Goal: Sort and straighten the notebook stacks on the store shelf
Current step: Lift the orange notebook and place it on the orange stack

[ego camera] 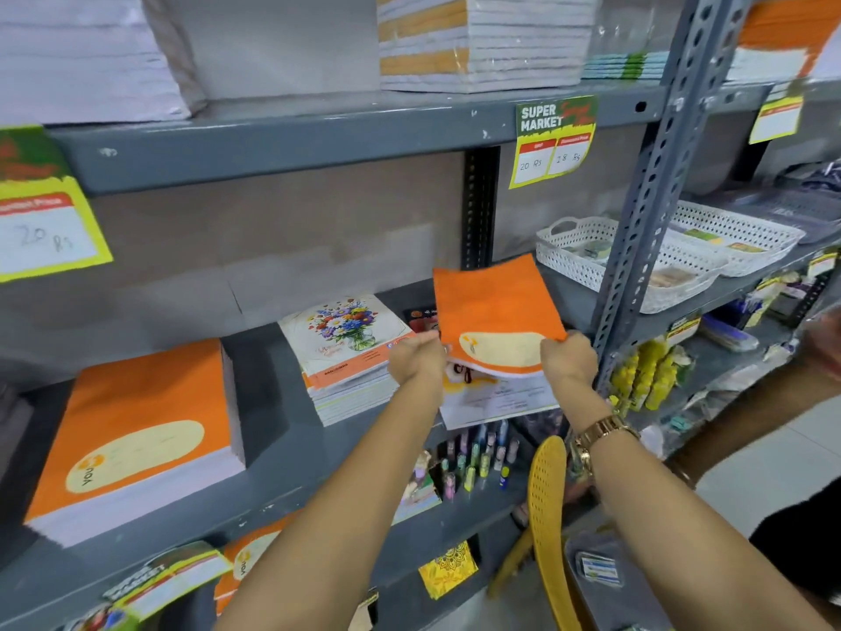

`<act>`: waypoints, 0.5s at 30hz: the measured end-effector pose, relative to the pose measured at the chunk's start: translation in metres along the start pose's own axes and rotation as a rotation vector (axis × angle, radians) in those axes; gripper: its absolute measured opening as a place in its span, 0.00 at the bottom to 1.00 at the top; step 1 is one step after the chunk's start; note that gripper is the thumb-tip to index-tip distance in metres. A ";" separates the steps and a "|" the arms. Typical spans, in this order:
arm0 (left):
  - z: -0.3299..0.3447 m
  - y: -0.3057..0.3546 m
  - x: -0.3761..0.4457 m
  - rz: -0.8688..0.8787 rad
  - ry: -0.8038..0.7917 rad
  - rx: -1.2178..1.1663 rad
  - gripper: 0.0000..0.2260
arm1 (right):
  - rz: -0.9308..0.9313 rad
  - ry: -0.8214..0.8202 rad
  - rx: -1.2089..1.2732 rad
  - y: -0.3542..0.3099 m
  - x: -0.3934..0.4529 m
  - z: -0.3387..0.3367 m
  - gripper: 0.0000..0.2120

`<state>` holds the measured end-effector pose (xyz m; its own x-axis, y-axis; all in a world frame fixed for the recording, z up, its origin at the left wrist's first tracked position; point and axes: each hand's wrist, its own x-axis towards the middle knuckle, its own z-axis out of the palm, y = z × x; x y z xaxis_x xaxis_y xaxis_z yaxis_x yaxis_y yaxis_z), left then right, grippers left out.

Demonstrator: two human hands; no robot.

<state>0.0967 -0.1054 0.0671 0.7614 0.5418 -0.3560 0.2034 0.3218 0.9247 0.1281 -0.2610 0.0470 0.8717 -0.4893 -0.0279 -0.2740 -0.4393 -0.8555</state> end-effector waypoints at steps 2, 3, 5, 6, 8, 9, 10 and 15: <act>-0.013 0.017 -0.004 0.014 0.004 -0.079 0.09 | -0.047 -0.008 0.042 -0.018 -0.009 -0.002 0.18; -0.022 0.026 -0.005 0.026 0.009 -0.110 0.09 | -0.071 -0.028 0.060 -0.030 -0.016 0.000 0.17; -0.043 0.041 -0.005 0.056 0.042 -0.158 0.10 | -0.109 -0.066 0.086 -0.052 -0.034 0.006 0.08; -0.058 0.049 -0.004 0.075 0.076 -0.191 0.10 | -0.131 -0.086 0.100 -0.062 -0.044 0.014 0.04; -0.088 0.060 0.000 0.112 0.155 -0.256 0.10 | -0.166 -0.130 0.131 -0.080 -0.066 0.032 0.09; -0.103 0.064 0.002 0.132 0.193 -0.268 0.11 | -0.186 -0.160 0.146 -0.087 -0.077 0.041 0.10; -0.121 0.067 0.003 0.155 0.224 -0.275 0.12 | -0.202 -0.196 0.157 -0.094 -0.090 0.052 0.08; -0.206 0.080 0.008 0.238 0.350 -0.318 0.12 | -0.235 -0.366 0.164 -0.125 -0.153 0.108 0.09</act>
<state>-0.0079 0.0848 0.1100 0.5015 0.8380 -0.2153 -0.1885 0.3487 0.9181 0.0729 -0.0499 0.1022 0.9966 -0.0799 0.0210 -0.0098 -0.3674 -0.9300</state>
